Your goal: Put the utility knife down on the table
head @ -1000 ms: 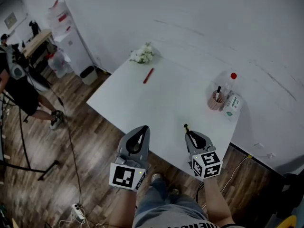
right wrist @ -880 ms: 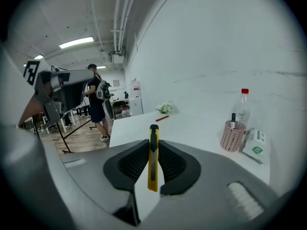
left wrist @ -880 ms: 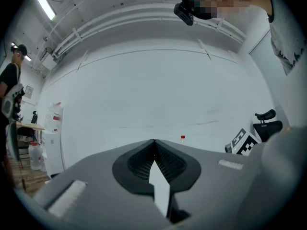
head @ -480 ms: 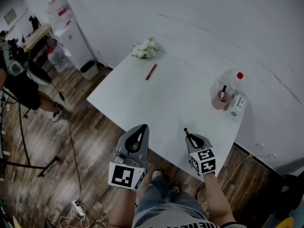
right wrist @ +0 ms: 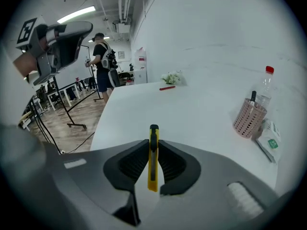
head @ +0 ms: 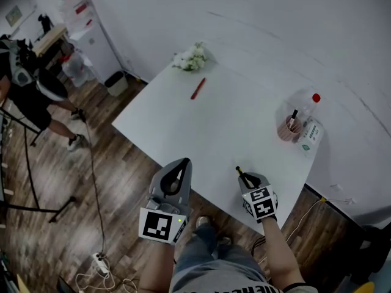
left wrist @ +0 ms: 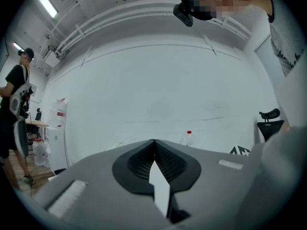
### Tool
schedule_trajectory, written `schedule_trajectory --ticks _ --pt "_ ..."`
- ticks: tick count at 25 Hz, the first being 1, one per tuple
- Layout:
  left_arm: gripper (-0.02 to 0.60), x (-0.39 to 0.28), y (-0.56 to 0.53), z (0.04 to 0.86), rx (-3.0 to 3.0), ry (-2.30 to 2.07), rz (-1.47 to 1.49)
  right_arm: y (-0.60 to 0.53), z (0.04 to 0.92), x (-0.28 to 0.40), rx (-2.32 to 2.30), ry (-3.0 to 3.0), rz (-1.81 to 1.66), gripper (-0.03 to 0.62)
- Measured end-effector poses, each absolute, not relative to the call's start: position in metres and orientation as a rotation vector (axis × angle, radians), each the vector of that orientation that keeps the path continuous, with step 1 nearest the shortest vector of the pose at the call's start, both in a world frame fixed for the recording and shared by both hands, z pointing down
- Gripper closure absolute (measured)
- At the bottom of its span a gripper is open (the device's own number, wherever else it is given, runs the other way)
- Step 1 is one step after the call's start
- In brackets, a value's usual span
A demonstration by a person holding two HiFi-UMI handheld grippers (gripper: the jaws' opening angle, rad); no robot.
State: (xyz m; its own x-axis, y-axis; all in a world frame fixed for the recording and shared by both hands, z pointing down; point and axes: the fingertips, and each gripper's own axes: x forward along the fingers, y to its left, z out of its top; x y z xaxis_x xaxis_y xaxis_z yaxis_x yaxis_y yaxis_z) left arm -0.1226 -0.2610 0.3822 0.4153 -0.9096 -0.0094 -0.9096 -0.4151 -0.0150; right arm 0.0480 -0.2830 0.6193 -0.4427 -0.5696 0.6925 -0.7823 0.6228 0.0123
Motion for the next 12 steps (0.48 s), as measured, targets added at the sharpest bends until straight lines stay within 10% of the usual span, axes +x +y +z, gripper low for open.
schedule_trajectory --ticks 12 --pt "0.577 -0.129 -0.269 0.391 -2.639 1.708 -0.018 -0.282 0.648 0.044 0.971 -2.082 0.438 0.533"
